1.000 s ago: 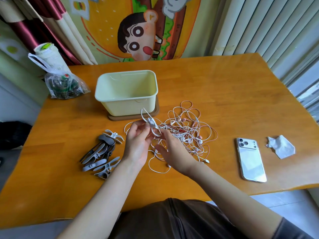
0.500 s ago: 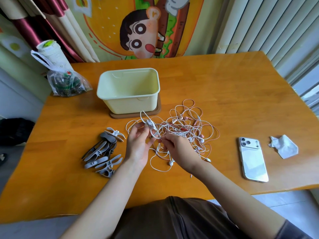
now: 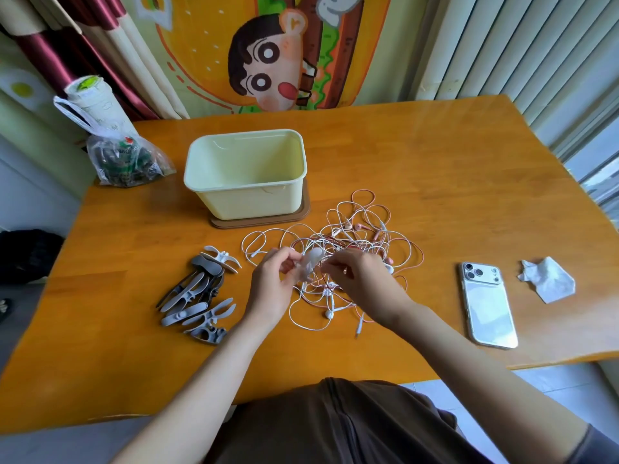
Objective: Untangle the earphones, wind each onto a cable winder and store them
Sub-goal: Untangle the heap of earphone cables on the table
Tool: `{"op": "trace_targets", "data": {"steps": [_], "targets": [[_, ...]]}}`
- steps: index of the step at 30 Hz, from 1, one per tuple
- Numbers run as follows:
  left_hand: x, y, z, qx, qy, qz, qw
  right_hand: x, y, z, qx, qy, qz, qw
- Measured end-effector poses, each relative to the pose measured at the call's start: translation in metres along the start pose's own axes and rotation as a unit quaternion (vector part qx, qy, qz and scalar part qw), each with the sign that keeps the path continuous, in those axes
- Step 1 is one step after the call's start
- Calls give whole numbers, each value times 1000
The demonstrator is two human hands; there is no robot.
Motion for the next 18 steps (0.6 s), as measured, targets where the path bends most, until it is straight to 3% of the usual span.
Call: {"op": "trace_targets", "data": {"steps": [7, 18], "targets": [[-2, -11, -7, 109, 0, -12, 994, -18, 21, 6, -70, -20, -15, 997], [3, -15, -6, 136, 29, -26, 990, -26, 19, 5, -96, -27, -23, 995]]}}
Point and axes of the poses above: each hand's wrist, its own z-axis towards the middle knuckle, its own y-axis out of the back of the hand, x = y × z, the point moved 4 cm from there along z, towards the middle knuckle, and after that the axes turned 13 degrees about y, right-handed, at the moved point
